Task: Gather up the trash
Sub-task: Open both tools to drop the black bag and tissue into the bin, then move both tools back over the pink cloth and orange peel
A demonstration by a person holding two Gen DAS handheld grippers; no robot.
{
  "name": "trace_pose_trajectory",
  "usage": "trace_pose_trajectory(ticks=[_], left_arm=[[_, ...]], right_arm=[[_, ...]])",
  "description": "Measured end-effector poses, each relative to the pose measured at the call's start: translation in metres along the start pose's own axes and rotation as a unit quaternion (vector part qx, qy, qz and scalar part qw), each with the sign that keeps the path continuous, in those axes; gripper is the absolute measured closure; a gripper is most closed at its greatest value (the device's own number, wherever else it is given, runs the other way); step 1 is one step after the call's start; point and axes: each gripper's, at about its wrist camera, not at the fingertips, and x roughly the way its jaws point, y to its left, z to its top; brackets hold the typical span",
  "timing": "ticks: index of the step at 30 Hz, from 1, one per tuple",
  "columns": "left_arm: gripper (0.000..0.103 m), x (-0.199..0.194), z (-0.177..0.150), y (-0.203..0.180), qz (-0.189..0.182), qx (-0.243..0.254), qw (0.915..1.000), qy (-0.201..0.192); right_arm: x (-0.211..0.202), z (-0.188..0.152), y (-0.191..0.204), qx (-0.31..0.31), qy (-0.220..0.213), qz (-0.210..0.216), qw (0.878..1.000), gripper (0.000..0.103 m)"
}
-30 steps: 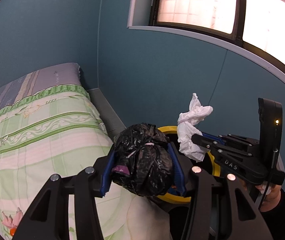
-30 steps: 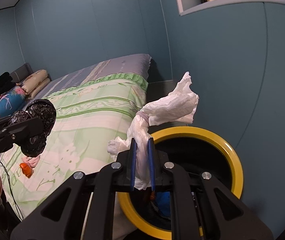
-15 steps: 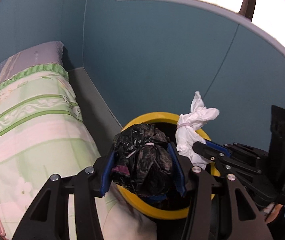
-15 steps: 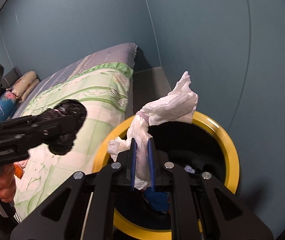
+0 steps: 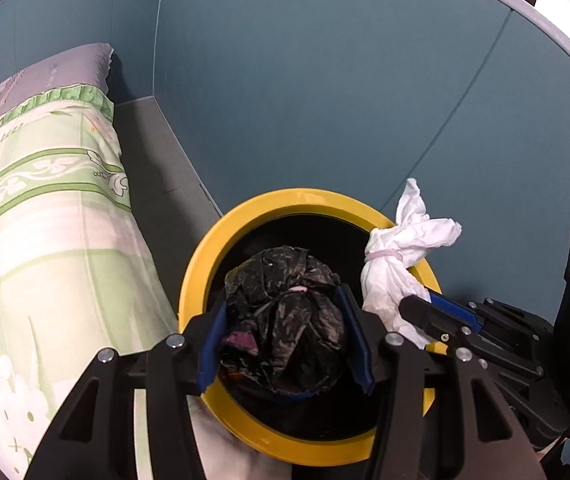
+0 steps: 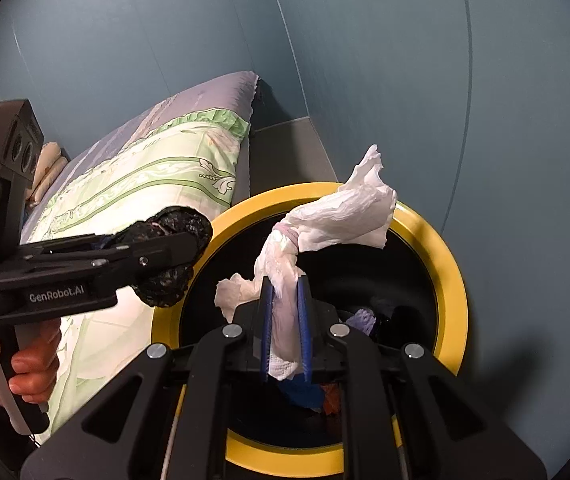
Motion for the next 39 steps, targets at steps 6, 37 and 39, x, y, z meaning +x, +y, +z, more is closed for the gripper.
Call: trace_pose_trajectory(ticks=[6, 37, 39], left_arm=[[0.035, 0.001, 0.003, 0.007, -0.006, -0.013, 0.9999, -0.006], [0.019, -0.14, -0.074, 0.168, 0.126, -0.141, 0.979, -0.076], [0.019, -0.157, -0.084, 0.19, 0.14, -0.159, 0.974, -0.08]], right_arm=[[-0.005, 0.0, -0.005, 0.006, -0.003, -0.008, 1.0, 0.08], [-0.029, -0.007, 0.136, -0.097, -0.022, 0.11, 0.989, 0.06], [-0.028, -0.01, 0.157, -0.115, -0.017, 0.126, 0.985, 0.06]])
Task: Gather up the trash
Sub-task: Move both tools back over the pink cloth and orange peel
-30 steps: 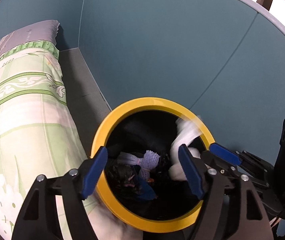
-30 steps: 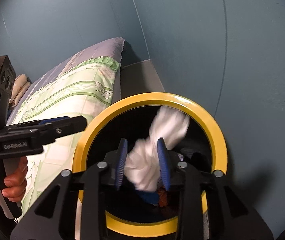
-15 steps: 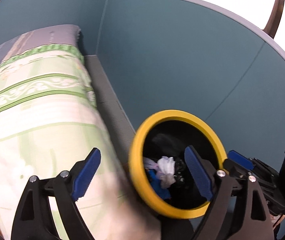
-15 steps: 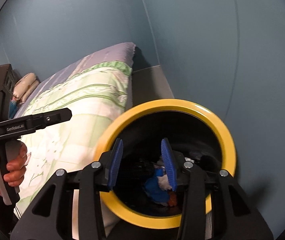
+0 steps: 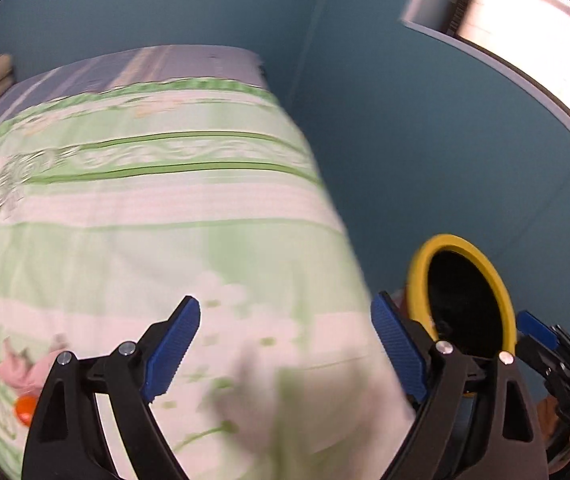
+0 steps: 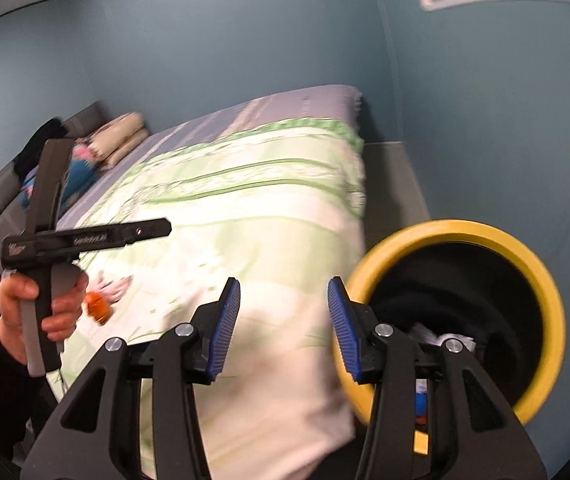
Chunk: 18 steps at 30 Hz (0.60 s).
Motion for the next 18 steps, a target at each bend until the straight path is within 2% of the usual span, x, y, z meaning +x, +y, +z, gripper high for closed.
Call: trace_pose_trajectory(ticks=[7, 14, 18], left_arm=[[0.019, -0.039, -0.018, 0.087, 0.068, -0.045, 0.9966, -0.014], [0.019, -0.069, -0.047, 0.165, 0.127, -0.088, 0.988, -0.015], [0.019, -0.077, -0.063, 0.202, 0.147, -0.109, 0.983, -0.008]], right_arm=[[0.017, 0.002, 0.066, -0.05, 0.018, 0.055, 0.997, 0.059], [0.037, -0.006, 0.13, -0.098, 0.045, 0.096, 0.99, 0.059], [0.053, -0.014, 0.162, -0.123, 0.066, 0.115, 0.984, 0.059]])
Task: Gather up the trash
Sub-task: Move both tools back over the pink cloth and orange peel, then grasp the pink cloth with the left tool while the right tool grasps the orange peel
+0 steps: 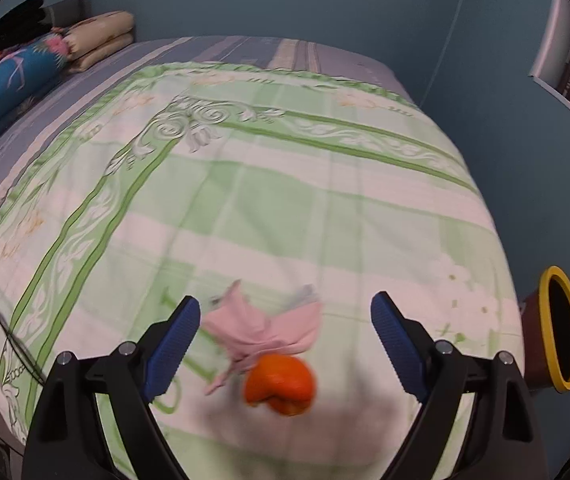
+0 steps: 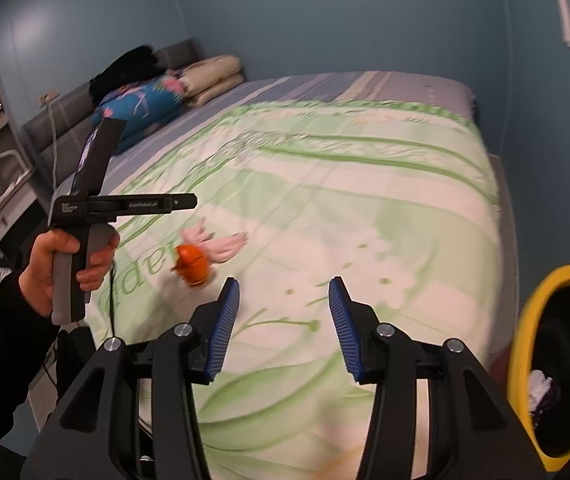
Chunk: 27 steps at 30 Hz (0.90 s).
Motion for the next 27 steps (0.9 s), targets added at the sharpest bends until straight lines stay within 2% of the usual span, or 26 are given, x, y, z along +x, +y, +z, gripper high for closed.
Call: trace_pose_trajectory(ticks=[5, 12, 19, 27], left_arm=[[0.019, 0.008, -0.013, 0.038, 0.015, -0.018, 0.9997, 0.011], [0.019, 0.028, -0.026, 0.064, 0.03, -0.025, 0.9986, 0.036], [0.02, 0.049, -0.03, 0.065, 0.019, -0.025, 0.9978, 0.059], [0.028, 0.07, -0.028, 0.057, 0.001, -0.025, 0.9966, 0.079]], right_arm=[[0.027, 0.0, 0.035, -0.025, 0.022, 0.023, 0.999, 0.059], [0.052, 0.003, 0.059, -0.044, 0.042, 0.042, 0.997, 0.059], [0.074, 0.0, 0.075, -0.062, 0.066, 0.062, 0.994, 0.059], [0.094, -0.001, 0.08, -0.063, 0.084, 0.074, 0.992, 0.059]])
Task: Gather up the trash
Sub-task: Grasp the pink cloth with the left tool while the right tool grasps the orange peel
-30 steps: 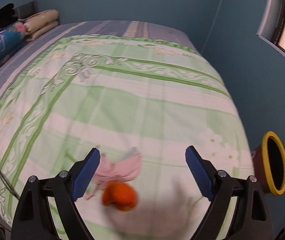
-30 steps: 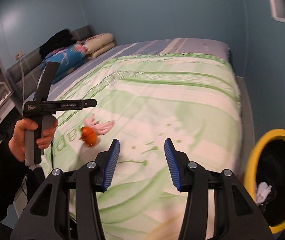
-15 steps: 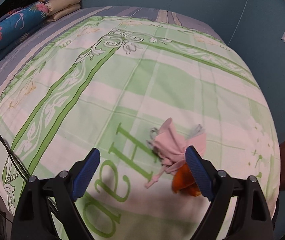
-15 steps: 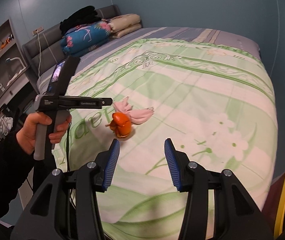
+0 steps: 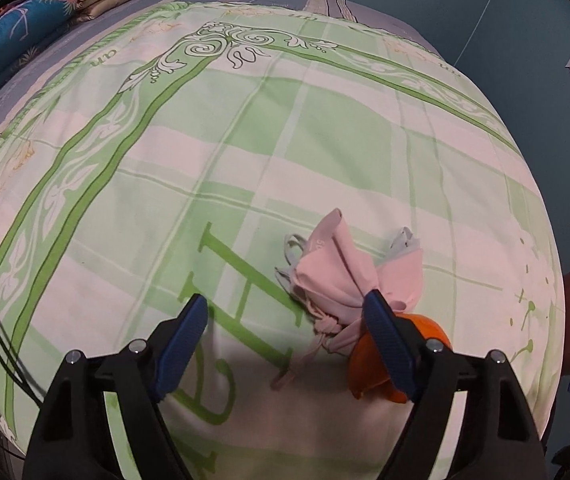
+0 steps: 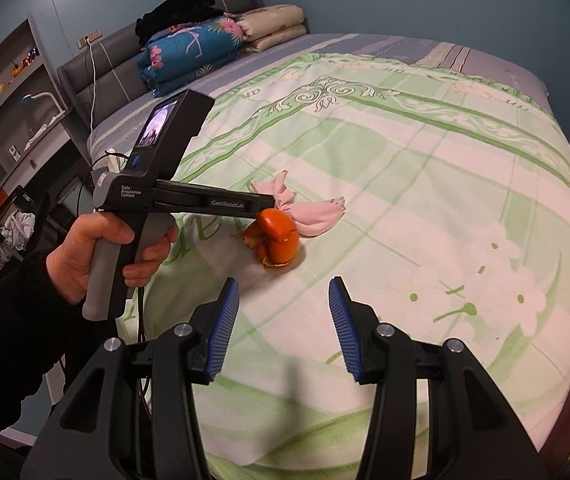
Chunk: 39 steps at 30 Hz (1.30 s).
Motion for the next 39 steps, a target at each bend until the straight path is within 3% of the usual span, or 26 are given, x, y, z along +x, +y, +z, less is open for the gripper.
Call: trace_pose_trajectory(ticks=[7, 29, 36, 39], left_arm=[[0.044, 0.011, 0.008, -0.005, -0.011, -0.003, 0.9999, 0.01], [0.045, 0.034, 0.027, 0.002, -0.026, -0.027, 0.9992, 0.011], [0.06, 0.039, 0.031, 0.009, -0.022, -0.036, 0.9991, 0.008], [0.069, 0.039, 0.031, 0.009, -0.019, -0.035, 0.9992, 0.005]], right_arm=[[0.015, 0.003, 0.0, 0.0, 0.008, 0.013, 1.0, 0.059], [0.109, 0.025, -0.013, 0.03, 0.047, 0.025, 0.998, 0.059], [0.125, 0.028, -0.017, 0.041, 0.056, 0.037, 0.997, 0.06], [0.127, 0.03, -0.017, 0.044, 0.058, 0.044, 0.996, 0.068]])
